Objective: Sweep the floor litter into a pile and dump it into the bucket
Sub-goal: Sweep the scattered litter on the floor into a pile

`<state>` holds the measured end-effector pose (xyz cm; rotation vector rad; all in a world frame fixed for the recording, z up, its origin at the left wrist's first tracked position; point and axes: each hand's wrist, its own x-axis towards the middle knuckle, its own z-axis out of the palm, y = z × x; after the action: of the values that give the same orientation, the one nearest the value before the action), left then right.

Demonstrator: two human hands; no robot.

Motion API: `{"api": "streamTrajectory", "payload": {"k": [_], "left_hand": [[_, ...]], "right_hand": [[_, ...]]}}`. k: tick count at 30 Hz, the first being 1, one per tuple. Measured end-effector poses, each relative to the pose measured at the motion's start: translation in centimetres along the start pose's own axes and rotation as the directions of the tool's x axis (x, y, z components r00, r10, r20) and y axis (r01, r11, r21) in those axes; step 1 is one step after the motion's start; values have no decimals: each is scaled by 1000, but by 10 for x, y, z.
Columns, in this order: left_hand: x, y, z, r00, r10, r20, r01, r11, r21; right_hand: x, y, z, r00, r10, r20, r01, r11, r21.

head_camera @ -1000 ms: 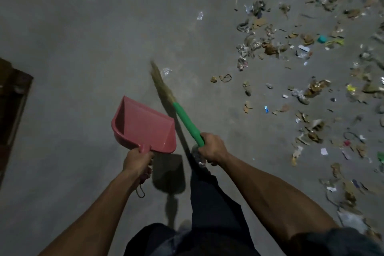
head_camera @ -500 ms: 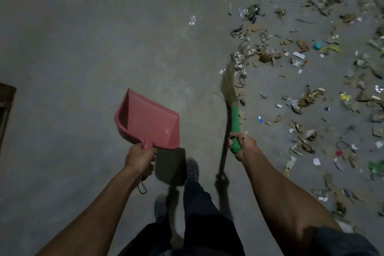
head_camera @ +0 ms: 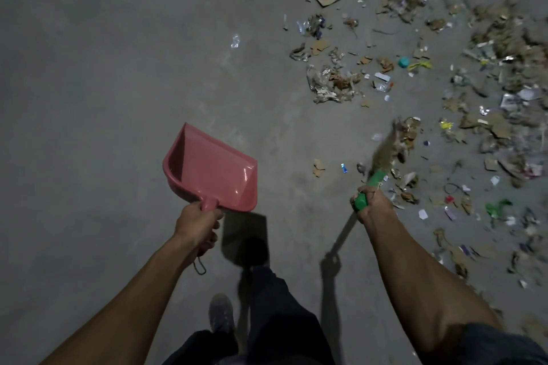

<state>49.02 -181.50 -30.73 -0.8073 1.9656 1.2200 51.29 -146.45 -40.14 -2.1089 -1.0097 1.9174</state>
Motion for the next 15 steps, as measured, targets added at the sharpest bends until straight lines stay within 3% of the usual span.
{"api": "streamTrajectory", "payload": {"k": [3,9,12,15], "left_hand": [[-3,2,0,1000,14,14,-14,1000,20],[-17,4,-1,999,20,48,-23,998,59],[-23,5,4,997,7,75,-14,995,97],[-28,5,12,995,0,99,-13,992,127]], "right_hand": [[-29,11,4,994,-106,-9,107,993,53],[-115,82,-22,974,-165,154,196,957,-212],[-141,103,-43,951,-125,284,231,898,-376],[-139,108,-56,941,-14,338,170,883,-438]]}}
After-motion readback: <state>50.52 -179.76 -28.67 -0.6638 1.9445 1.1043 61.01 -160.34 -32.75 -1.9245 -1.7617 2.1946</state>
